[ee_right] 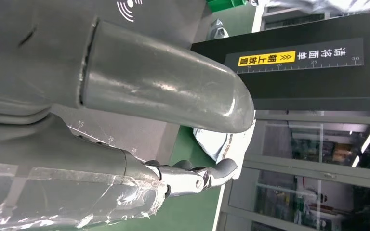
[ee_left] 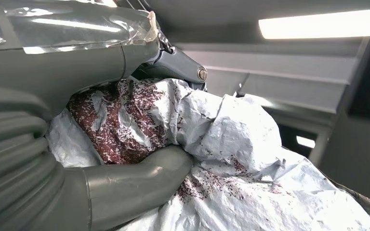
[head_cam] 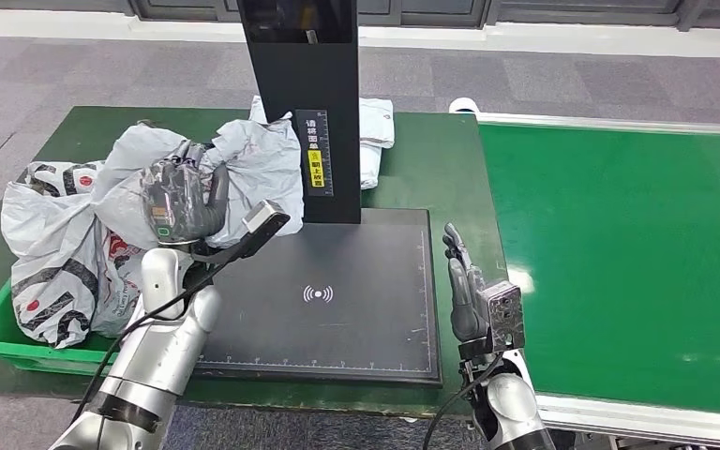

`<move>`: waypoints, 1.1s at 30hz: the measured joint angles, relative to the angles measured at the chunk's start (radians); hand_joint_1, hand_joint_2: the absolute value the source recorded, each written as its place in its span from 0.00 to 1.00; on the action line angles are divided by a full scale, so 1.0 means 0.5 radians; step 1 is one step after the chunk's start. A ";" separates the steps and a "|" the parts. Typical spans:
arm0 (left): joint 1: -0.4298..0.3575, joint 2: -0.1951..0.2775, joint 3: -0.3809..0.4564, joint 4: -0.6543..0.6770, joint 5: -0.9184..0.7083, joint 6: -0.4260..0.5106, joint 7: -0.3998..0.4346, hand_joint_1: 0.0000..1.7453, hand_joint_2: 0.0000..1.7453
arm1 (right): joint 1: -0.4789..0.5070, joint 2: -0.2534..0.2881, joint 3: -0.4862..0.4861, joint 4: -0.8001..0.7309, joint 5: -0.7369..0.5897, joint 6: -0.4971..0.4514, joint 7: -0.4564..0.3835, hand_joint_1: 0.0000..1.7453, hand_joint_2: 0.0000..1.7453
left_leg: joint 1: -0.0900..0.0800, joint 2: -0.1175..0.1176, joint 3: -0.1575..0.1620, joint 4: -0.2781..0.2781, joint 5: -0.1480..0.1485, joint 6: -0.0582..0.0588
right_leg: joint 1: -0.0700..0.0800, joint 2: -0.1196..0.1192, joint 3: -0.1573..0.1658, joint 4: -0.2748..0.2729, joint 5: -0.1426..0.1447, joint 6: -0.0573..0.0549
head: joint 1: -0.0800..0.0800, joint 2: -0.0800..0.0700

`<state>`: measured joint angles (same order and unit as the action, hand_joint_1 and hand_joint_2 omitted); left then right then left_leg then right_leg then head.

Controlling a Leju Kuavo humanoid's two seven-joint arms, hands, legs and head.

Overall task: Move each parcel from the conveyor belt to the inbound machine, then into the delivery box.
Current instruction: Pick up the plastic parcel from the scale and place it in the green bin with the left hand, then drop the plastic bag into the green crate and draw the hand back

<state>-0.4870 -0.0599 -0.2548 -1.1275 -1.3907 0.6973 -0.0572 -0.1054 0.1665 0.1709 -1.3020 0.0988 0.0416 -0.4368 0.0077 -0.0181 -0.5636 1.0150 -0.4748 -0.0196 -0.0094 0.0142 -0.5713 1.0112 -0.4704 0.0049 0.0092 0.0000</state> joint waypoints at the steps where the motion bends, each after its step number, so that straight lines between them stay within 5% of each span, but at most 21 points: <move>1: 0.005 0.002 0.011 -0.026 -0.002 0.000 0.000 1.00 1.00 | 0.000 0.000 0.000 0.000 0.000 0.000 0.000 0.00 0.00 | 0.000 0.000 0.000 0.000 0.000 0.000 | 0.000 0.000 0.000 0.000 0.000 0.000 | 0.000 0.000; 7: 0.094 -0.001 0.166 -0.400 -0.198 0.003 -0.067 1.00 1.00 | -0.002 -0.001 0.008 0.002 -0.022 -0.009 -0.005 0.00 0.00 | 0.001 0.002 -0.004 0.000 0.001 0.001 | 0.000 0.001 -0.004 0.000 0.002 0.000 | 0.000 0.000; 10: 0.108 0.071 0.314 -0.675 -0.305 0.009 -0.012 1.00 1.00 | -0.004 -0.003 0.030 0.010 -0.052 -0.036 -0.025 0.00 0.00 | 0.001 0.002 -0.006 0.000 0.002 0.001 | 0.000 0.001 -0.007 0.001 0.002 -0.001 | 0.000 0.000; 13: 0.091 0.264 0.327 -0.705 -0.340 0.010 0.442 1.00 1.00 | 0.001 -0.005 0.039 0.014 -0.066 -0.056 -0.030 0.00 0.00 | 0.001 0.003 -0.006 0.000 0.003 -0.003 | 0.002 0.002 -0.011 0.001 0.002 -0.002 | 0.000 0.000; 16: 0.016 0.485 0.123 -0.537 -0.348 0.007 1.125 1.00 1.00 | 0.011 -0.007 0.040 0.013 -0.063 -0.063 -0.025 0.00 0.00 | 0.004 0.000 -0.009 0.000 0.008 -0.009 | 0.008 0.001 -0.015 0.002 0.004 -0.007 | 0.000 0.000; 18: -0.026 0.598 -0.057 -0.437 -0.351 0.005 1.338 1.00 1.00 | 0.014 -0.009 0.041 0.013 -0.061 -0.063 -0.023 0.00 0.00 | 0.006 -0.002 -0.012 0.000 0.011 -0.011 | 0.009 0.000 -0.015 0.002 0.006 -0.009 | 0.000 0.000; 23: -0.078 0.736 -0.282 -0.281 -0.355 0.001 1.348 1.00 1.00 | 0.024 -0.009 0.046 0.013 -0.059 -0.062 -0.012 0.00 0.00 | 0.006 0.011 -0.013 0.000 0.012 -0.012 | 0.007 0.010 -0.022 0.003 0.014 -0.012 | 0.000 0.000; 28: -0.156 0.692 -0.278 0.184 -0.355 -0.176 1.238 1.00 1.00 | 0.030 -0.009 0.050 0.012 -0.008 -0.024 0.017 0.00 0.00 | 0.004 0.012 -0.014 0.000 0.013 -0.013 | 0.007 0.010 -0.022 0.003 0.015 -0.013 | 0.001 0.000; 29: -0.169 0.672 -0.223 0.310 -0.355 -0.204 1.177 0.91 1.00 | 0.031 -0.008 0.050 0.012 0.004 -0.010 0.024 0.00 0.00 | 0.005 0.014 -0.015 0.000 0.013 -0.013 | 0.007 0.012 -0.023 0.003 0.016 -0.014 | 0.001 0.000; 32: -0.207 0.614 -0.019 0.642 -0.331 -0.277 1.038 0.16 1.00 | 0.027 -0.008 0.050 0.012 0.027 0.023 0.045 0.00 0.00 | 0.006 0.021 -0.015 0.000 0.014 -0.014 | 0.007 0.017 -0.027 0.004 0.019 -0.017 | 0.000 0.000; 33: -0.223 0.599 0.035 0.723 -0.307 -0.319 0.994 0.00 1.00 | 0.021 -0.009 0.050 0.012 0.029 0.032 0.053 0.00 0.00 | 0.007 0.022 -0.015 0.000 0.014 -0.015 | 0.008 0.017 -0.028 0.004 0.019 -0.017 | 0.000 0.000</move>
<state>-0.5983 0.2398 -0.2371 -0.7659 -1.5441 0.5377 0.4398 -0.0948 0.1621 0.1961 -1.2958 0.1134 0.0578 -0.4103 0.0111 -0.0072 -0.5713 1.0149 -0.4676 -0.0269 -0.0056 0.0227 -0.5851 1.0131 -0.4609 -0.0037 0.0092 0.0000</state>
